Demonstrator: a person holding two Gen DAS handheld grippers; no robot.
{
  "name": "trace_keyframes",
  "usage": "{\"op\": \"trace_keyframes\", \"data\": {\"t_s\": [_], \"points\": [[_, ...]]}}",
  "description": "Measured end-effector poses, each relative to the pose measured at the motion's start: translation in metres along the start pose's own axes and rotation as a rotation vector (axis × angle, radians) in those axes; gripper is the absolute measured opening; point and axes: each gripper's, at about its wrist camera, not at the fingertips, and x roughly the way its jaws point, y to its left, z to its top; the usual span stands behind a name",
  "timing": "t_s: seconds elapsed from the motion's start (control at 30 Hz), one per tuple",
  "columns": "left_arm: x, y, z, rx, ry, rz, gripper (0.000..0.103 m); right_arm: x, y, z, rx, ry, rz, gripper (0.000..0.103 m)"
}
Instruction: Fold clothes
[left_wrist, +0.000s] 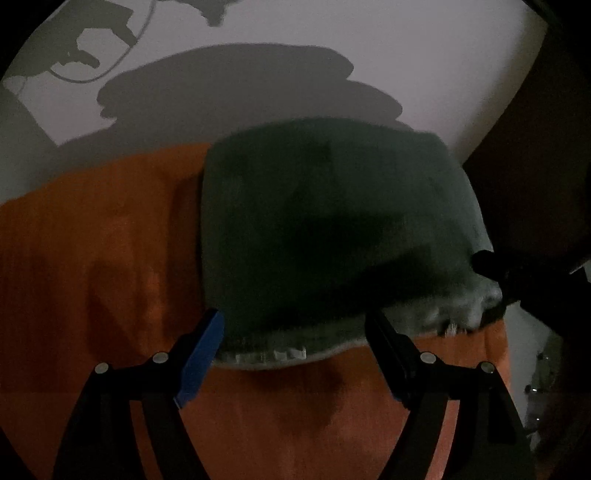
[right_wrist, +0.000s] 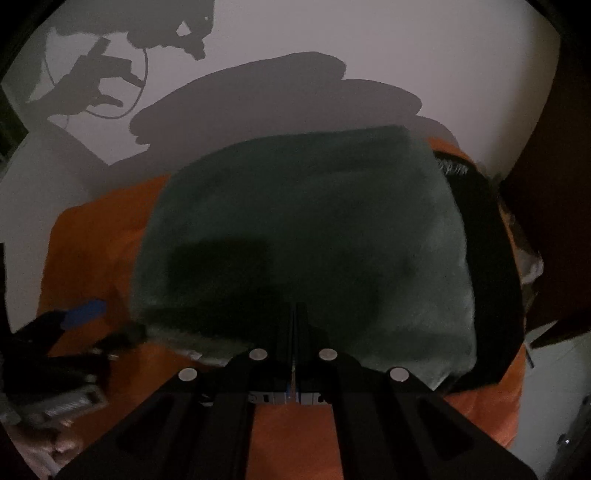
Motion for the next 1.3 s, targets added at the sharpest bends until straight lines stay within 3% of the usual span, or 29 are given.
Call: {"op": "trace_keyframes", "data": {"t_s": [0.17, 0.43, 0.7, 0.77, 0.83, 1.1, 1.3], "points": [[-0.028, -0.001, -0.030, -0.038, -0.007, -0.028, 0.080, -0.022, 0.027, -0.033, -0.009, -0.004, -0.019, 0.001], [-0.087, -0.005, -0.062, -0.013, -0.070, 0.026, 0.080, -0.061, 0.052, -0.070, -0.028, -0.027, -0.026, 0.002], [-0.153, -0.022, -0.117, -0.007, -0.120, 0.077, 0.081, -0.123, 0.065, -0.124, -0.045, -0.086, -0.029, 0.003], [-0.167, -0.029, -0.134, -0.011, -0.118, 0.097, 0.081, -0.140, 0.069, -0.138, -0.053, -0.107, -0.038, 0.014], [-0.180, -0.030, -0.148, -0.028, -0.118, 0.089, 0.081, -0.155, 0.072, -0.151, -0.054, -0.128, -0.051, 0.052], [-0.211, 0.006, -0.167, -0.099, -0.094, 0.062, 0.080, -0.186, 0.115, -0.179, -0.053, -0.175, -0.074, 0.055], [-0.237, 0.025, -0.176, -0.013, -0.109, 0.128, 0.080, -0.194, 0.142, -0.186, 0.011, -0.118, -0.043, 0.055]]}}
